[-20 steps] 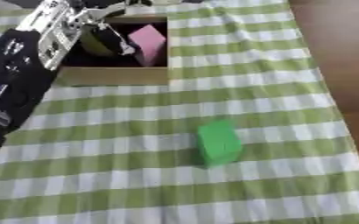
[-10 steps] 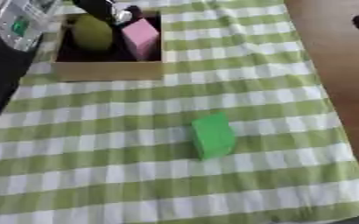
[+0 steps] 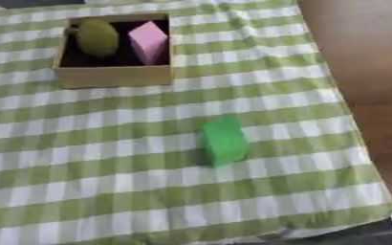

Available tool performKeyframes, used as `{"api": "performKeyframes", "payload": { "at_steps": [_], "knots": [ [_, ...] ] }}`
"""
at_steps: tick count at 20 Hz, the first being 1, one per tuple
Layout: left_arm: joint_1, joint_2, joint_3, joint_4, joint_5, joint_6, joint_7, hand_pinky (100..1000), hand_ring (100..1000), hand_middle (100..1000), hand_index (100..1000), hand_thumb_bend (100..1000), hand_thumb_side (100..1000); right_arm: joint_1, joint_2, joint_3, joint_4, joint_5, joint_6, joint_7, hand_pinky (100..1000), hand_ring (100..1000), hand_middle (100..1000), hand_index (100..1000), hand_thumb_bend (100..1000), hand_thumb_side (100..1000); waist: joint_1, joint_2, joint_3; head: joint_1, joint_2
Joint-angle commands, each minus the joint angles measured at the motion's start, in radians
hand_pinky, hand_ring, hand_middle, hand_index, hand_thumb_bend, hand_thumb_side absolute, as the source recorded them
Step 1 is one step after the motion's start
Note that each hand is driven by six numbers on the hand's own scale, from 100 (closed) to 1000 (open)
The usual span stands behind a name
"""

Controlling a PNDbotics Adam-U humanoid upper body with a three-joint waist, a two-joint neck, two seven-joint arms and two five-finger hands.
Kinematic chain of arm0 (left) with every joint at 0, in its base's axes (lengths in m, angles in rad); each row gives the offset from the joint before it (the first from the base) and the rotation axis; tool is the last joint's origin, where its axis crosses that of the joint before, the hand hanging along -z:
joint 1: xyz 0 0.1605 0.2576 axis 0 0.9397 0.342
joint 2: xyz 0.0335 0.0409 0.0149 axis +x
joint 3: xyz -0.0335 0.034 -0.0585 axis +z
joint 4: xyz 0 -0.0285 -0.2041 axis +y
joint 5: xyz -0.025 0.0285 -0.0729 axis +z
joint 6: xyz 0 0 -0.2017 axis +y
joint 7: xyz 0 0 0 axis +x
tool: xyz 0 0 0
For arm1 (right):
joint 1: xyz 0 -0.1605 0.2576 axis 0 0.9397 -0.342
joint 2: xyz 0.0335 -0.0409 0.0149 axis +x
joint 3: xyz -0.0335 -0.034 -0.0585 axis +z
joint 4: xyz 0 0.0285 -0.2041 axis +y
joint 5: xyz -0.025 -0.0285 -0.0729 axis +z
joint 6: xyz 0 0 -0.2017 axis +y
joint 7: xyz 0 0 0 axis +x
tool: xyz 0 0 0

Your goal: Pick up objects on the table and place them in the box.

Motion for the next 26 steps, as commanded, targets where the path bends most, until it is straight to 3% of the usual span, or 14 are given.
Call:
{"api": "performKeyframes", "payload": {
  "at_steps": [1,6,11,16,21,26],
  "knots": [
    [0.064,0.078,0.054,-0.078,0.109,-0.003,0.156,829,856,841,938,100,359,-0.025,-0.1,0.014,-0.015,0.02,-0.055,-0.011,945,848,643,855,100,529,-0.024,-0.033,0.004,-0.006,0.005],
    [0.232,0.087,0.121,-0.083,0.202,-0.094,0.302,809,845,832,934,100,473,-0.059,-0.211,0.063,-0.015,0.073,-0.128,0.009,926,860,672,859,100,523,-0.038,-0.027,0.013,0.015,0.009],
    [0.353,0.062,0.184,-0.083,0.236,-0.143,0.389,803,844,833,940,100,534,-0.094,-0.345,0.137,0.003,0.154,-0.212,0.049,908,874,712,864,100,305,-0.049,-0.018,0.024,0.021,0.006],
    [0.401,0.035,0.207,-0.083,0.263,-0.207,0.432,799,843,833,942,100,563,-0.115,-0.429,0.221,0.029,0.265,-0.28,0.094,899,891,755,876,100,237,-0.057,-0.011,0.037,0.008,0.004],
    [0.418,0.023,0.212,-0.083,0.275,-0.227,0.432,798,845,834,944,100,580,-0.123,-0.481,0.289,0.041,0.38,-0.323,0.143,894,906,786,884,100,267,-0.067,-0.007,0.047,-0.003,0.006],
    [0.413,0.024,0.204,-0.083,0.273,-0.226,0.413,799,847,835,943,100,581,-0.129,-0.514,0.346,0.018,0.464,-0.35,0.177,891,911,801,887,100,351,-0.076,-0.006,0.053,-0.005,0.008]
  ]
}}
